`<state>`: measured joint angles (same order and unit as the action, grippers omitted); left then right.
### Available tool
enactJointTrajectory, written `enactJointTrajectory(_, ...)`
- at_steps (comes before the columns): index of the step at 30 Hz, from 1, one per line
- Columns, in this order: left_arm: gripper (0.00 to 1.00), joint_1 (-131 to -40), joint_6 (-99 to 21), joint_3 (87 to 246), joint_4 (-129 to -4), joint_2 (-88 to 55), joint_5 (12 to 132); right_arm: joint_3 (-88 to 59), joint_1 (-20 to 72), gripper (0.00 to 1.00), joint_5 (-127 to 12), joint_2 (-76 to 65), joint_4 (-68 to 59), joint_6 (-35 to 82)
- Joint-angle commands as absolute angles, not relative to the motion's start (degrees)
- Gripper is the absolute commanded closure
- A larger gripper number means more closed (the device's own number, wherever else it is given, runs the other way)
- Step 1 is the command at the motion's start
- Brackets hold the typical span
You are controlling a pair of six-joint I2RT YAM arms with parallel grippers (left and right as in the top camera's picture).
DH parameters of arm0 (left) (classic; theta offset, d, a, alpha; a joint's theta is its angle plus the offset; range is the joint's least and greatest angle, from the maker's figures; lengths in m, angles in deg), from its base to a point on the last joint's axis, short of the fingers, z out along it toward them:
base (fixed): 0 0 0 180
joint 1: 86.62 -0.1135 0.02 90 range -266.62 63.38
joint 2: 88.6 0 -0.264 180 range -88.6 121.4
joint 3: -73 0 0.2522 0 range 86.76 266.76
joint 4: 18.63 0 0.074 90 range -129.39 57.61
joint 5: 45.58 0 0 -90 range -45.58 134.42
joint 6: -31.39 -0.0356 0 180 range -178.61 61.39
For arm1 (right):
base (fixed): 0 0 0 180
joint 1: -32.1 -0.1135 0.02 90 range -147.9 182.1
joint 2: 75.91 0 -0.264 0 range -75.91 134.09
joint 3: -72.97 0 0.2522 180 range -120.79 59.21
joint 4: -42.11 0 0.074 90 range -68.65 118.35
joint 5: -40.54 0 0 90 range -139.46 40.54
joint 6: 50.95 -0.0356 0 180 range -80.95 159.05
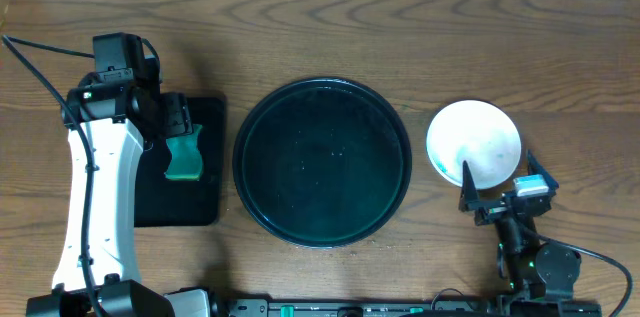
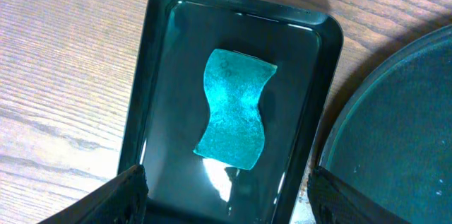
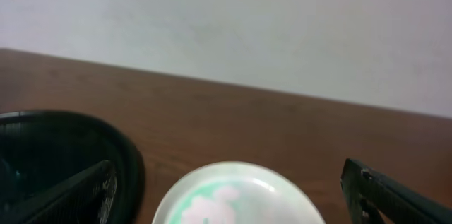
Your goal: Clean dirty plates on tray and stack at the side
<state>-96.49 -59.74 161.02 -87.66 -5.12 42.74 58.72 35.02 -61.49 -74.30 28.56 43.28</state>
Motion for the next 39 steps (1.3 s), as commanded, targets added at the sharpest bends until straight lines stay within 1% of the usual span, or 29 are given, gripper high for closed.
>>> enactJointTrajectory(1,0.27,-96.5,-59.4,161.2,-87.8,-5.0,42.5,58.9,34.5,0.01,-60.6,-75.4,26.8,43.8)
enactJointTrajectory(3,0.27,-96.5,-59.4,161.2,-87.8,-5.0,42.5,58.9,34.4,0.01,-60.4,-75.6,24.8,43.8)
enactJointTrajectory(39,0.27,-96.5,-59.4,161.3,-87.8,-5.0,42.5,58.9,33.9,0.01,-60.2,-75.6,24.9,43.8)
